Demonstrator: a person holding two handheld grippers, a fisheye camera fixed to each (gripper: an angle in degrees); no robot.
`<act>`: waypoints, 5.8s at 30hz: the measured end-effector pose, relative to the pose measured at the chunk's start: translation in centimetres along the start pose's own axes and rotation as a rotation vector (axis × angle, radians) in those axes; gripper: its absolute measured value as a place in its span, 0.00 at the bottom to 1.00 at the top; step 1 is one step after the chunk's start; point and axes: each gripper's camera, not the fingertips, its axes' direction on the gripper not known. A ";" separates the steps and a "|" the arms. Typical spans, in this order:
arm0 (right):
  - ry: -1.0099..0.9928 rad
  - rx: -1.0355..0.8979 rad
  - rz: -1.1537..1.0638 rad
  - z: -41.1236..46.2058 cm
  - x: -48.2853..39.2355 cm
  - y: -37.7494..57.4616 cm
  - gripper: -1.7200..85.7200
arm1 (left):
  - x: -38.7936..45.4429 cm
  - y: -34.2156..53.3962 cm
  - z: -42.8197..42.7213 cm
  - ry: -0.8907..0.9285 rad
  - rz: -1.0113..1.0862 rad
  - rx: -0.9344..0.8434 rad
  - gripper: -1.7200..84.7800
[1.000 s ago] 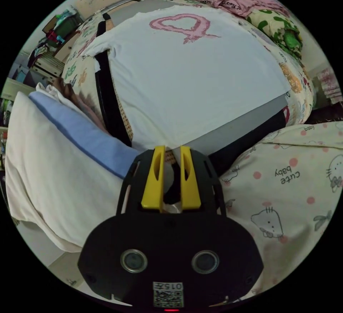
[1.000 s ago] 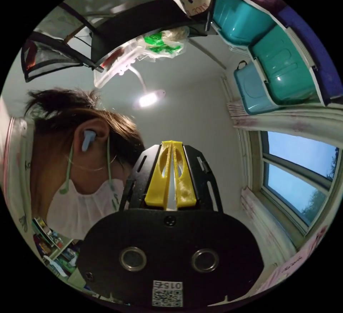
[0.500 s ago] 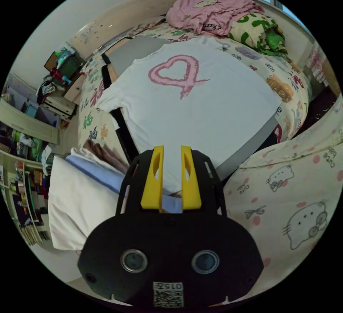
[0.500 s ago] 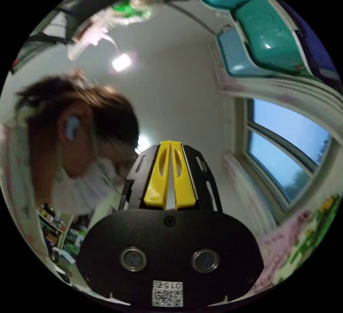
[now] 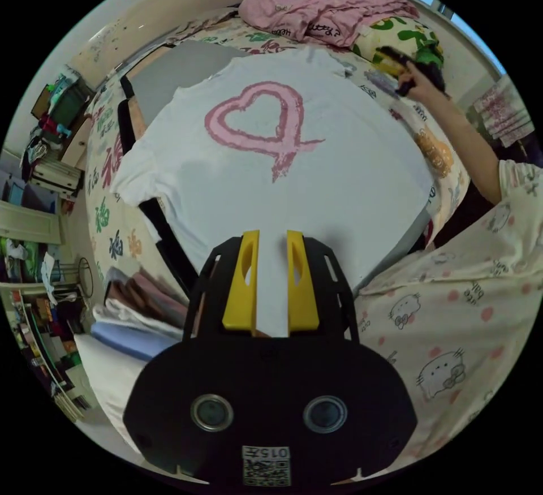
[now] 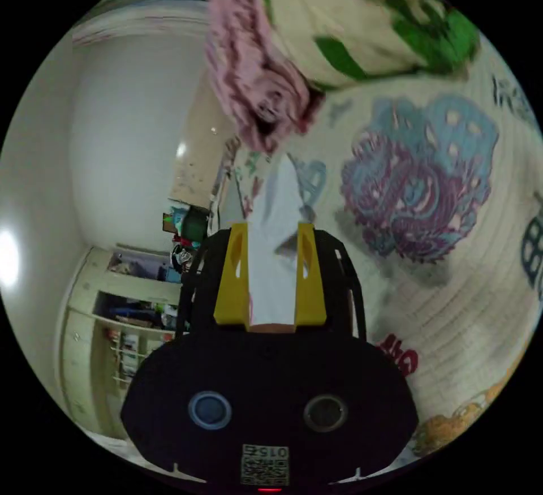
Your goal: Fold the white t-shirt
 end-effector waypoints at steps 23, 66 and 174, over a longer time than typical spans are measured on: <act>-0.171 0.013 -0.116 1.3 -3.7 -29.2 0.01 | 11.8 -70.8 21.5 0.444 0.065 0.135 0.11; 0.283 -0.438 -0.855 11.6 11.6 -29.1 0.10 | -2.0 -23.1 40.0 0.439 -0.139 0.385 0.01; 0.609 -0.530 -0.802 45.4 42.2 -52.9 0.17 | -19.4 -19.9 47.2 0.191 -0.471 0.294 0.11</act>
